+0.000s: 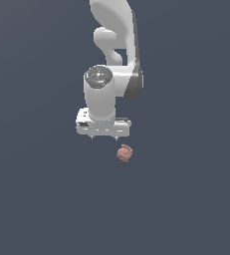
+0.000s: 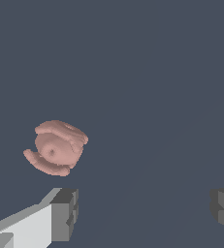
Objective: Pick up the object and move it to a goal position.
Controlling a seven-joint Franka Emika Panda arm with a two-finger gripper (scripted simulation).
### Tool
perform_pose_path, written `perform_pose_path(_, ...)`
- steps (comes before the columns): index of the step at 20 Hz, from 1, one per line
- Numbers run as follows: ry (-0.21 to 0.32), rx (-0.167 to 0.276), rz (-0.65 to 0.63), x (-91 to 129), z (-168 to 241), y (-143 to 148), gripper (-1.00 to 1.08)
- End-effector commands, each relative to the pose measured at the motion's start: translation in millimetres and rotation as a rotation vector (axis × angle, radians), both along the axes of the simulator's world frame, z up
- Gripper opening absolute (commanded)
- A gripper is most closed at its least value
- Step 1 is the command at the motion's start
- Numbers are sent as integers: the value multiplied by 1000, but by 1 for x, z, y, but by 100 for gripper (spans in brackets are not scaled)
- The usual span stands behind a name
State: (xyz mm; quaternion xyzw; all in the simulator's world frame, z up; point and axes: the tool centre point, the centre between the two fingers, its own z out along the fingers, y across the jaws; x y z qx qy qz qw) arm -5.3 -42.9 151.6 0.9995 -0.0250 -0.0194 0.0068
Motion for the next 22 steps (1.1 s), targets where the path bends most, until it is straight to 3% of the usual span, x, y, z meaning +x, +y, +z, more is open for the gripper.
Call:
perform_pose_path(1,0,0,-6,0,-1,1,100)
perform_pose_path(11,-9,0,-97,4,-13,19,100)
perform_pose_path(22,-27,0,-305,11,-39,59,100)
